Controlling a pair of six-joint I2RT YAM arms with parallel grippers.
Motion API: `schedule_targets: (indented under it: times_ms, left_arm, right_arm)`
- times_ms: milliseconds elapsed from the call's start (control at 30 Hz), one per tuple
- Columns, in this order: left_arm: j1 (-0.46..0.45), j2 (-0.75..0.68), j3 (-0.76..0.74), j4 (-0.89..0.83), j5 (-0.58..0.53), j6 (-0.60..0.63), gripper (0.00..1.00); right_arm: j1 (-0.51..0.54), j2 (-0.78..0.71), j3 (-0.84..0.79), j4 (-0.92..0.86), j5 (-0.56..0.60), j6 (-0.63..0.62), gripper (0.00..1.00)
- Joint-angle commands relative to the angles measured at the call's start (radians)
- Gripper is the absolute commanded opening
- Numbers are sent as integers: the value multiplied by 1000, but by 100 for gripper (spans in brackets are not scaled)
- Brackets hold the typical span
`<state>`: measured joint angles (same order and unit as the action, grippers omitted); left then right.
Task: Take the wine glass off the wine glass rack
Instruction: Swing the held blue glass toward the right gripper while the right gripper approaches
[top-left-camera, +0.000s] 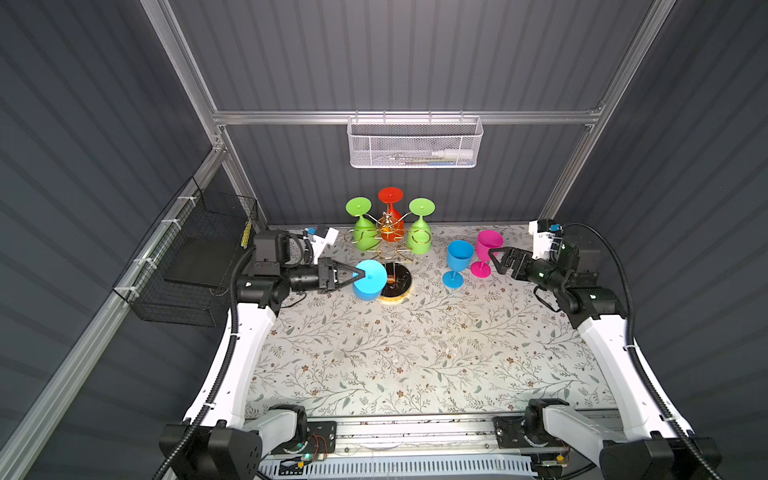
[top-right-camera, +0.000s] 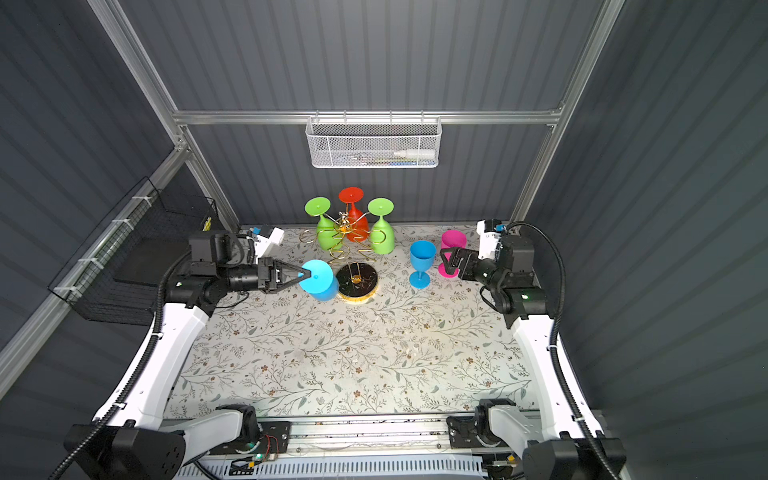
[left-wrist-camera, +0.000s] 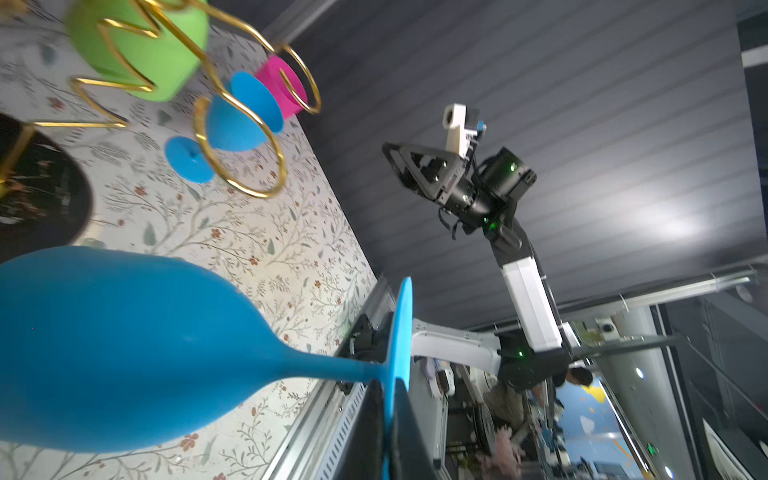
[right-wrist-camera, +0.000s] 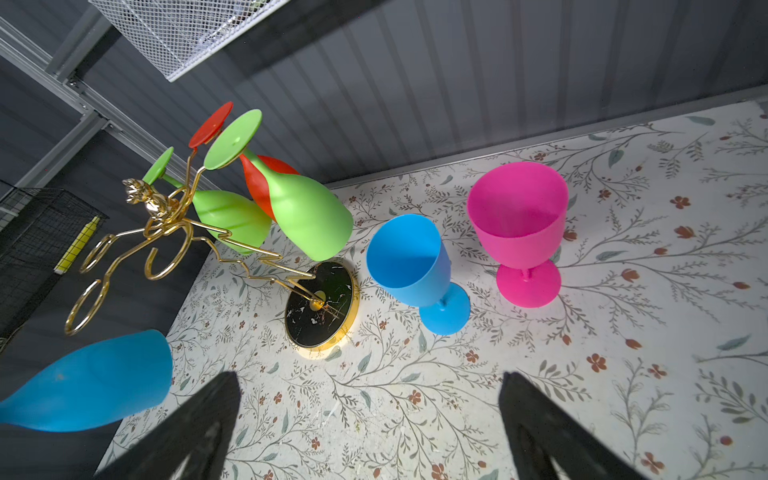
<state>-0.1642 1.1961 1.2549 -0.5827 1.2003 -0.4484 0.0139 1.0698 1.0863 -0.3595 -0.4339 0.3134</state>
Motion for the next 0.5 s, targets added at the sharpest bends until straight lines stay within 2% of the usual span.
schedule_targets:
  times_ms: [0,133,333,467]
  left_arm:
    - [-51,10,-19,87,37,-40,0]
    - [-98,9,-68,295,64,-191,0]
    - [-176,59,-40,379,56,-239,0]
    - [-210,109,7,443,52,-273,0]
  right_arm:
    - [-1,-26,-13,45,-72,-1,99]
    - [0,-57,-45,107,-150,-15,99]
    - [21,-125,-113,243,-294,-74,99]
    - [108,-168,-149,290,-317,-180,99]
